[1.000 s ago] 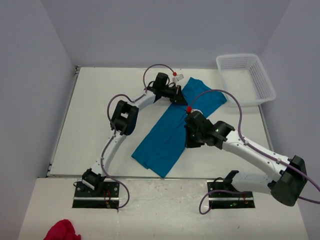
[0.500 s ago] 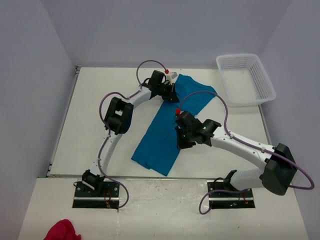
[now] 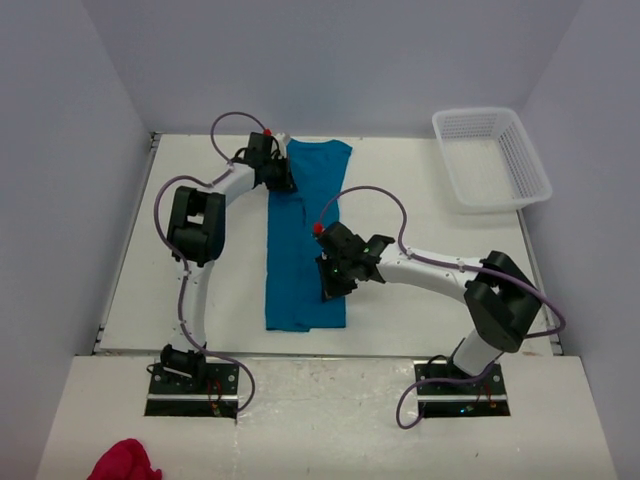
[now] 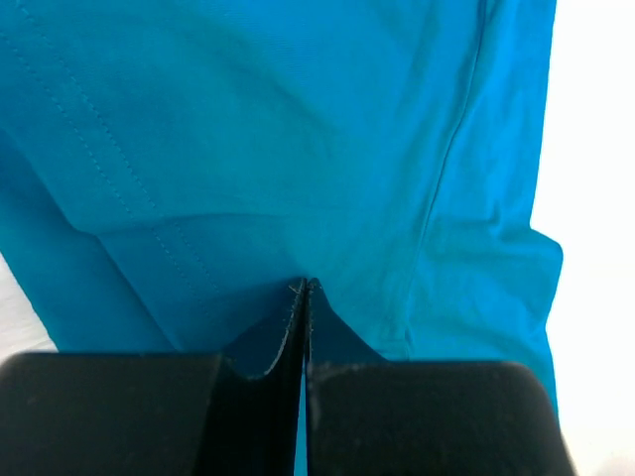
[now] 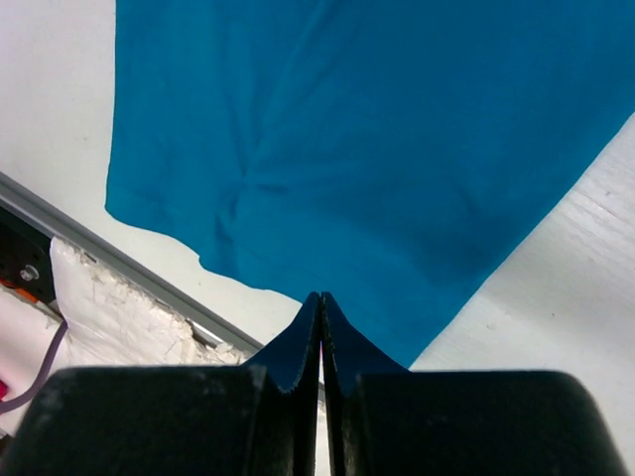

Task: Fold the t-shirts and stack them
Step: Rotate the tshirt 90 degrees

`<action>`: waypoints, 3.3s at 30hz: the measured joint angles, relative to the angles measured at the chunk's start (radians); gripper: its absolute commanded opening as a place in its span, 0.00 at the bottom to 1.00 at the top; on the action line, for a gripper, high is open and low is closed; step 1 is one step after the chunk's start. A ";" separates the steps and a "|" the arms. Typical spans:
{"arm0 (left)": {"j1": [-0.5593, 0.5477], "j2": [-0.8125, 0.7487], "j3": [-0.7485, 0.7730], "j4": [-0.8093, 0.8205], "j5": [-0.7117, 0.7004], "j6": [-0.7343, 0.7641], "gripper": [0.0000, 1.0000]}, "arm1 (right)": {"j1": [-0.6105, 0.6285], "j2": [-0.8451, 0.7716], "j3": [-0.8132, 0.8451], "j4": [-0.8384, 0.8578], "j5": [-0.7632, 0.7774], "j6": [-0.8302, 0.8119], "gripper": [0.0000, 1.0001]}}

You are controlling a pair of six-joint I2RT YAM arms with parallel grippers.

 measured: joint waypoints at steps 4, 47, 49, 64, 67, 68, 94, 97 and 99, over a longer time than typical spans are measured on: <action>0.015 -0.011 -0.015 0.001 -0.029 -0.002 0.00 | 0.002 0.007 -0.027 0.035 -0.010 0.002 0.00; 0.048 0.088 0.148 -0.066 0.061 0.032 0.00 | 0.003 0.001 -0.227 0.189 0.090 0.239 0.00; 0.048 0.090 0.154 -0.071 0.063 0.032 0.00 | 0.003 -0.009 -0.236 0.189 0.094 0.237 0.00; -0.007 -0.136 -0.009 -0.026 -0.214 0.068 0.43 | 0.100 -0.098 -0.114 0.001 0.214 0.104 0.37; -0.034 -0.219 0.018 -0.047 -0.281 0.066 0.45 | 0.117 -0.210 -0.093 -0.037 0.225 0.117 0.67; -0.044 -0.248 0.023 -0.052 -0.296 0.064 0.45 | 0.118 -0.255 -0.097 -0.046 0.233 0.124 0.70; -0.105 -1.112 -0.933 -0.056 -0.140 -0.217 0.37 | -0.032 -0.378 -0.539 0.239 0.108 0.183 0.53; -0.105 -1.116 -0.969 -0.074 -0.143 -0.229 0.36 | -0.035 -0.350 -0.540 0.291 0.082 0.189 0.52; -0.106 -1.117 -0.982 -0.088 -0.149 -0.233 0.36 | -0.035 -0.334 -0.540 0.320 0.073 0.193 0.51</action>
